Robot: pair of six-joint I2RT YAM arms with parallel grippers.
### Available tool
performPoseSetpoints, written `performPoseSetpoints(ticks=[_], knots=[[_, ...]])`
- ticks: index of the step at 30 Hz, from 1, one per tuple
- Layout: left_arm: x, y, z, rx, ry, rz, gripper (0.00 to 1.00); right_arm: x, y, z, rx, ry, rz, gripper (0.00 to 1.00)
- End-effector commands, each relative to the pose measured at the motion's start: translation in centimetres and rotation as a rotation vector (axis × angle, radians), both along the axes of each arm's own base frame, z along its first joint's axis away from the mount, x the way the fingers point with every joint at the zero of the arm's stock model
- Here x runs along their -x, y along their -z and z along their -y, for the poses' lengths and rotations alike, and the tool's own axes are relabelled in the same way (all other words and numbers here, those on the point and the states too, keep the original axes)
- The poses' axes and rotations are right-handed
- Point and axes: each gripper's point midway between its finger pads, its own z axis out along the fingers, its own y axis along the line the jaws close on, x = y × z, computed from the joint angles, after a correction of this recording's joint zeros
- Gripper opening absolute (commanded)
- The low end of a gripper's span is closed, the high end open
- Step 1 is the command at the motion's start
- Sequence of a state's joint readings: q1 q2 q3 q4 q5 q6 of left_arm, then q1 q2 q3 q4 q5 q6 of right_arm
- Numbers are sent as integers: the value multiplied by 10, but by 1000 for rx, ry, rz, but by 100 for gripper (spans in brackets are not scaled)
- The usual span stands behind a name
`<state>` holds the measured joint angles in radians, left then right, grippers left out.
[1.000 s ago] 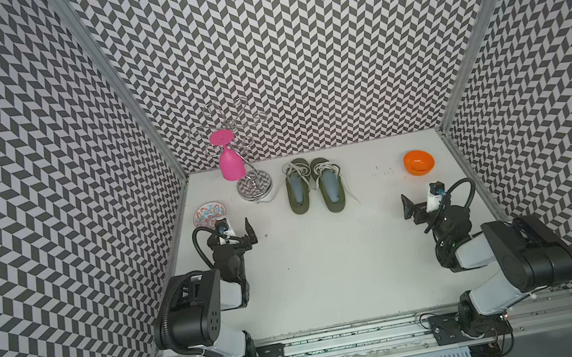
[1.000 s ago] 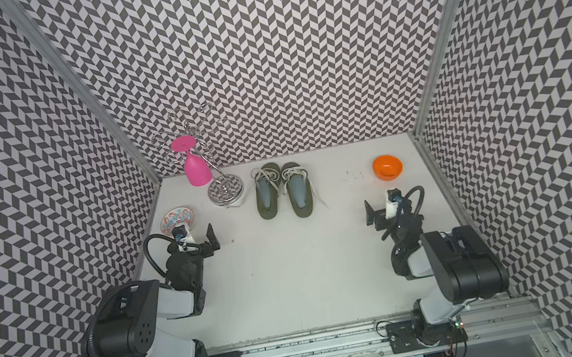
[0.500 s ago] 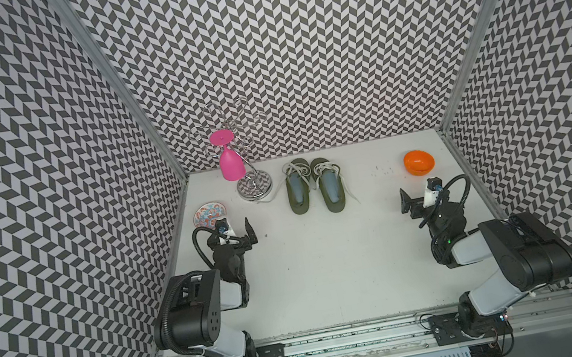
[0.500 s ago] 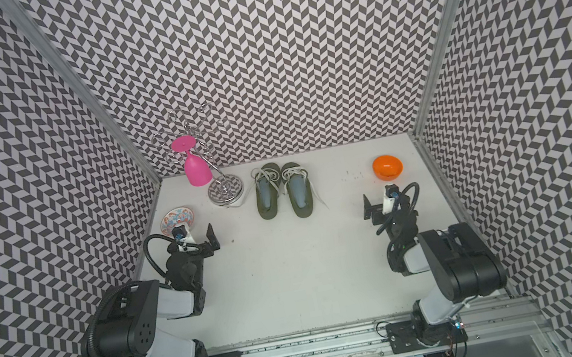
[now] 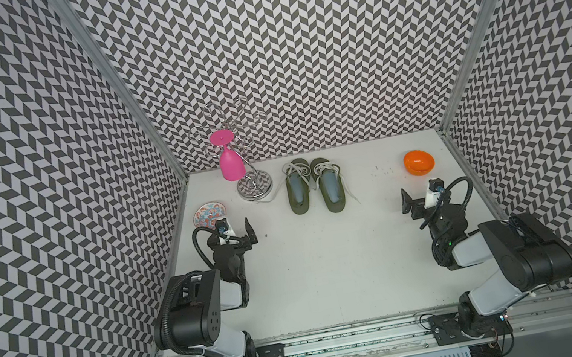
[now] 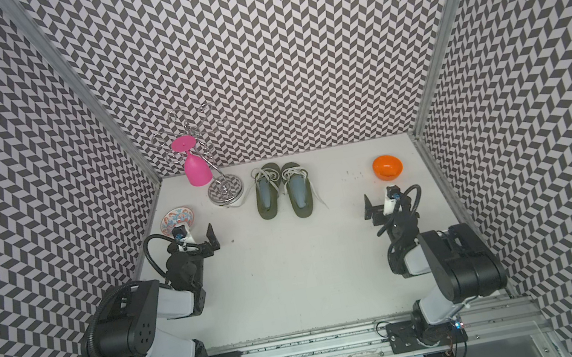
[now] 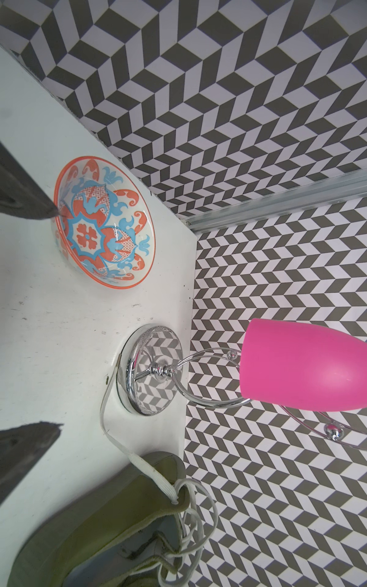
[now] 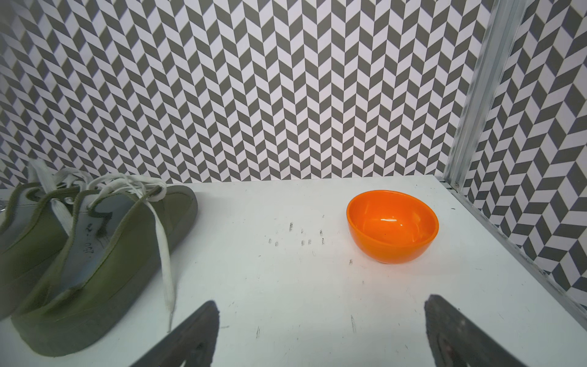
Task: Insert the insole into the shoe
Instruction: Reset both arms
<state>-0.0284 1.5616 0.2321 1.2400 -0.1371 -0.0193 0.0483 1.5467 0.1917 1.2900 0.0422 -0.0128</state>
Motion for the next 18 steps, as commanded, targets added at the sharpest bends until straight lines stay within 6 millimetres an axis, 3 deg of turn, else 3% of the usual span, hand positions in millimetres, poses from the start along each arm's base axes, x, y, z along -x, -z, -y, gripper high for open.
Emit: performPoseSetpoints(ticks=[1,2,3,4,5,7,11,18], knots=[[-3,-14,0,-1,-7,47,99,-2,-19,26,-54,126,76,100],[-3,-14,0,-1,-7,48,100,-14,-20,9,-9,68,64,100],[-3,-15,0,-1,-6,49,100,-13,-21,-4,24,9,69,100],[-3,-14,0,-1,-6,48,100,-9,-27,-11,29,-48,93,100],[-3,-14,0,-1,-7,47,100,2,-19,-19,51,-115,83,100],[-3,-14,0,0,-7,47,100,-1,-19,-22,55,-135,84,100],[-3,-15,0,-1,-6,49,100,-14,-20,-2,2,-30,63,100],[-3,-14,0,0,-7,49,100,-14,-21,-2,5,-26,67,100]])
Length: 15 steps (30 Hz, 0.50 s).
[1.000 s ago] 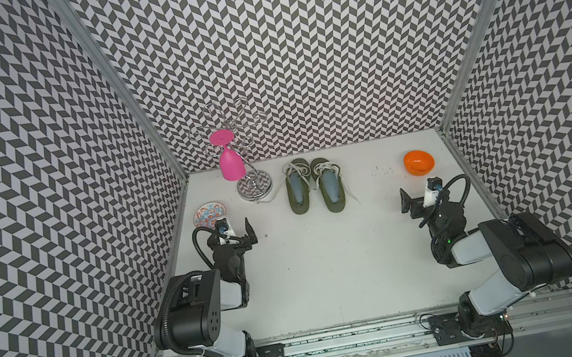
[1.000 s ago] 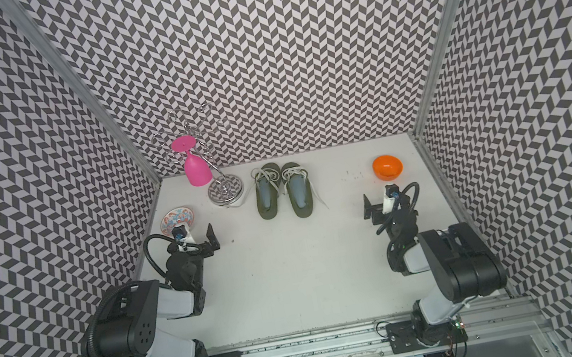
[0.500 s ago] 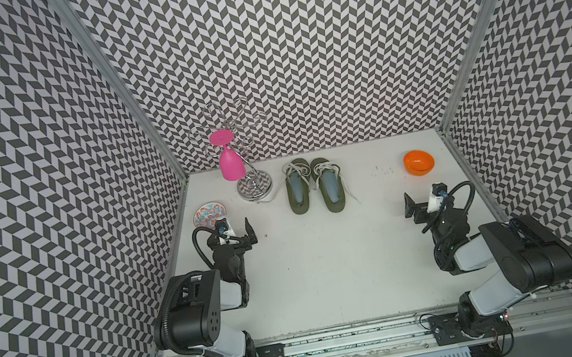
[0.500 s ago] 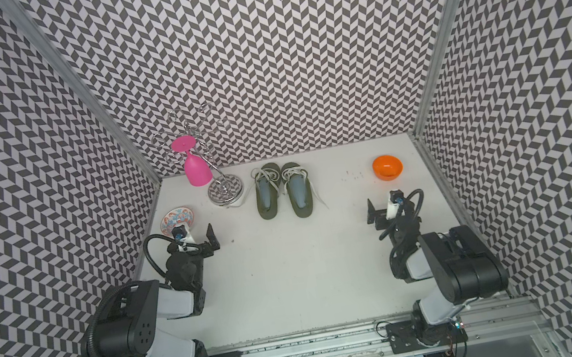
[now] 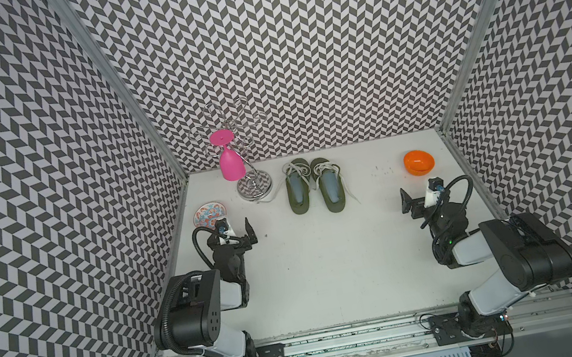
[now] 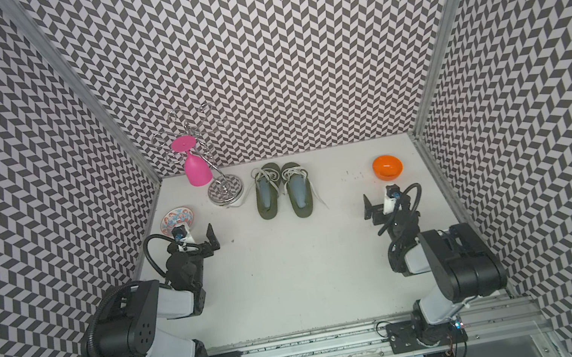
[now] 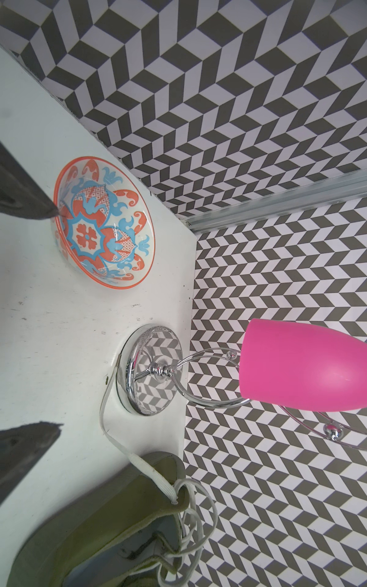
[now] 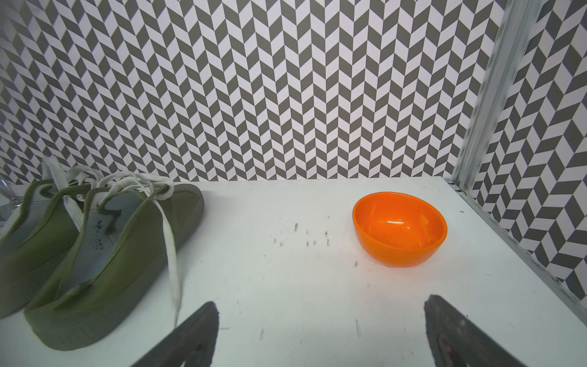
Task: Insert the insole into the shoe
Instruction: Reset both arms
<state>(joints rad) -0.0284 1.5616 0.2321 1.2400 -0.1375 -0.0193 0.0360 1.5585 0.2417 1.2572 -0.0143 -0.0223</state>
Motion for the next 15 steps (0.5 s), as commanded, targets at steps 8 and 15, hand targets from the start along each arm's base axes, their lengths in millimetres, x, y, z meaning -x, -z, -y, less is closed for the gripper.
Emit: performPoseSetpoints(ticks=[8,15], knots=[[-3,-14,0,0,-6,48,100,-1,-16,4,-7,20,69,100],[-5,-13,1,0,-2,41,100,-1,-16,4,-7,19,69,100]])
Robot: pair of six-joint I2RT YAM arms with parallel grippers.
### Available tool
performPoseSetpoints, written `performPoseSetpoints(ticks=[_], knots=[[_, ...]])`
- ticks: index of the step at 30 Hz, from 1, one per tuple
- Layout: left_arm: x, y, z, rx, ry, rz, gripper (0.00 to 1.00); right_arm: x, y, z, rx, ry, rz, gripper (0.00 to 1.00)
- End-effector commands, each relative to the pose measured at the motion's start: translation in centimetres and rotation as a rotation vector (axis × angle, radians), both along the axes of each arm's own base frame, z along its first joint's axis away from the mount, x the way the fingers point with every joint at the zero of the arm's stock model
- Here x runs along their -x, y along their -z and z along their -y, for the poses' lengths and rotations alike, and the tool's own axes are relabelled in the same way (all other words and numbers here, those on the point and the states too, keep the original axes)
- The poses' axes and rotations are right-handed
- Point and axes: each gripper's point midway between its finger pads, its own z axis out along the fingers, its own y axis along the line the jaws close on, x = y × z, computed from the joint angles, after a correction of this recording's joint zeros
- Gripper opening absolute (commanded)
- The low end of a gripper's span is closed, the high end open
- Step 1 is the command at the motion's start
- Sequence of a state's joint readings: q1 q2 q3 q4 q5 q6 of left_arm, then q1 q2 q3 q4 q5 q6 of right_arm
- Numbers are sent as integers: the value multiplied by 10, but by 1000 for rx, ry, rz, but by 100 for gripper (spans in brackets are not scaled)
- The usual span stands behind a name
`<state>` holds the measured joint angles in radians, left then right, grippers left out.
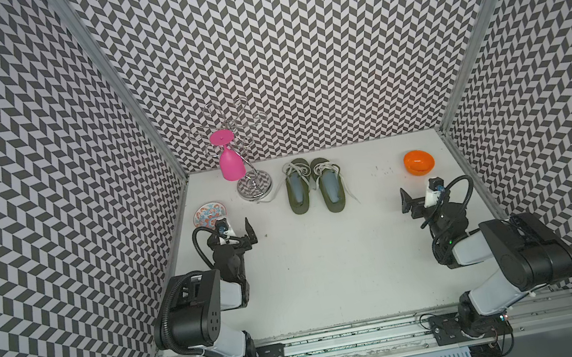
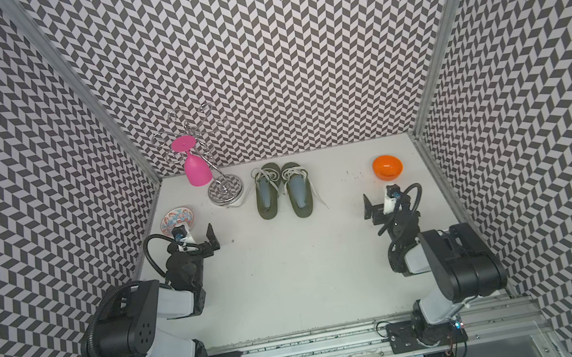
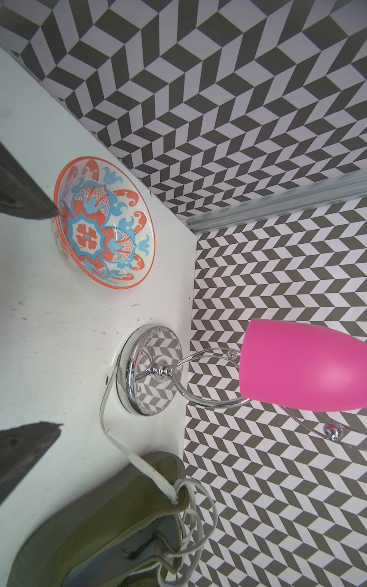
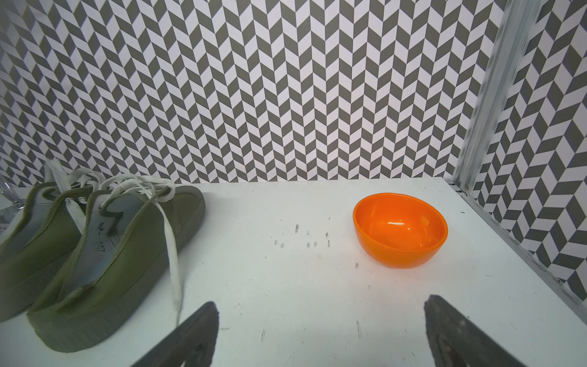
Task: Insert the insole into the shoe
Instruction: Reset both arms
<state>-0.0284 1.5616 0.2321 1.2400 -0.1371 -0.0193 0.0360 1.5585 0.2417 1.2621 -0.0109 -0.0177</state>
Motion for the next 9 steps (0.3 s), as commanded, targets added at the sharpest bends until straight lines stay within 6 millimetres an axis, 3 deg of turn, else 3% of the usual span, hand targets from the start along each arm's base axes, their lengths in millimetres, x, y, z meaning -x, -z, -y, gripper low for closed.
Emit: performPoseSetpoints(ticks=[1,9], knots=[[-6,-12,0,0,-3,37,100,-1,-15,4,-1,16,64,100],[-4,-14,1,1,1,46,100,-1,-15,4,-1,16,64,100]])
